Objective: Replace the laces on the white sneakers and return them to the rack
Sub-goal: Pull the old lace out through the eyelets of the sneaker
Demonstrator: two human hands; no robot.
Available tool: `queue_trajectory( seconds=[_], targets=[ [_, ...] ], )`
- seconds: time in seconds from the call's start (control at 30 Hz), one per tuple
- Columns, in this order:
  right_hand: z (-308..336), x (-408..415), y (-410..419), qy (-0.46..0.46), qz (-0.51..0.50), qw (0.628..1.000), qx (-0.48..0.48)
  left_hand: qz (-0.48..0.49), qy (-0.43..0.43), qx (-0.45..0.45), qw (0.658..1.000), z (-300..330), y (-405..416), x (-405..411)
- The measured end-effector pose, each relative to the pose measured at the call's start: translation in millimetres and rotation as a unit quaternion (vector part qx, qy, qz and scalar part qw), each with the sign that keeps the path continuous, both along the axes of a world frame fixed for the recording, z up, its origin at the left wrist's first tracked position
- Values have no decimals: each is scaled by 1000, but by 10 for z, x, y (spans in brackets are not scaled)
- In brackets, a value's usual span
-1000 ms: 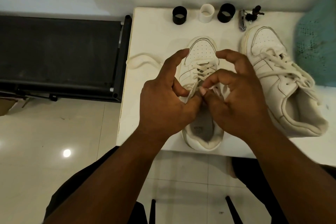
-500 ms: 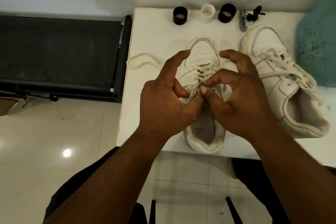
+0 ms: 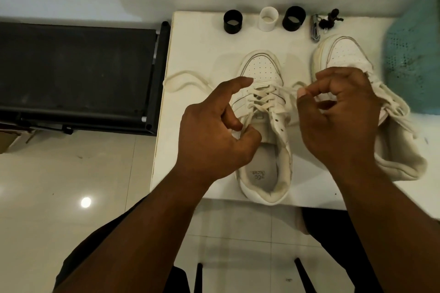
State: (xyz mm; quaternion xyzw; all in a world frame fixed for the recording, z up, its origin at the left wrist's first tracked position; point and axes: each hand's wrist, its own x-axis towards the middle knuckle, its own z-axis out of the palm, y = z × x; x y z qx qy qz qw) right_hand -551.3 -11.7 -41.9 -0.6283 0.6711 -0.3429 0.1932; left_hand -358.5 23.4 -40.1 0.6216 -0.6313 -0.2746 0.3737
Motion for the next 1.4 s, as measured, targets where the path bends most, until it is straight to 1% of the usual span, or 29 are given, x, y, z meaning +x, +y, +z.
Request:
queue_trajectory(
  seconds=[0.13, 0.2, 0.23, 0.3, 0.37, 0.4, 0.53, 0.67, 0.73, 0.8, 0.9, 0.97, 1.0, 1.03, 1.07, 1.1, 1.17, 1.2, 1.3, 1.4],
  targets=[
    [-136, -50, -9, 32, 32, 997, 59, -21, 17, -13, 1000, -1, -3, 51],
    [-86, -31, 4, 5, 63, 997, 39, -25, 27, -16, 999, -3, -3, 37],
    [-41, -22, 8, -17, 90, 995, 24, -28, 20, -14, 999, -5, -8, 9],
    [33, -24, 29, -67, 178, 982, 13, -43, -18, 3, 999, -9, -18, -83],
    [50, -32, 64, -107, 267, 957, 36, -40, -61, 30, 997, 8, -3, -170],
    [35, -35, 71, -113, 291, 949, 48, -26, -76, 36, 996, 13, 7, -191],
    [9, -23, 68, -115, 309, 942, 66, 45, -103, 30, 993, -9, 56, -211],
    [9, -22, 65, -147, 300, 940, 69, 73, -109, 9, 991, -21, 80, -247],
    [2, -22, 67, -154, 293, 940, 78, 93, -77, 28, 992, -5, 82, -243],
    [10, -22, 62, -165, 293, 938, 88, 130, 3, 87, 988, 18, 50, -226],
    [20, -31, 53, -181, 288, 935, 96, 181, 116, 151, 965, 32, -33, -170],
    [22, -28, 52, -192, 285, 934, 98, 205, 213, 190, 936, 13, -84, -141],
    [21, -24, 53, -195, 284, 934, 98, 212, 247, 205, 923, 6, -101, -134],
    [22, -21, 56, -196, 285, 933, 97, 208, 264, 211, 918, -4, -109, -125],
    [24, -18, 60, -194, 288, 933, 95, 190, 256, 205, 925, -23, -111, -108],
    [22, -15, 65, -188, 292, 933, 92, 159, 231, 192, 940, -30, -112, -83],
    [12, -4, 77, -161, 295, 938, 81, 73, 158, 155, 973, -50, -110, -32],
    [2, 10, 85, -140, 289, 944, 75, 37, 124, 132, 983, -51, -112, -16],
    [-38, 54, 104, -61, 248, 965, 54, -8, 54, 67, 996, -76, -103, -9],
    [-47, 81, 110, -40, 214, 975, 55, -1, 53, 52, 997, -114, -101, 19]
  ],
)
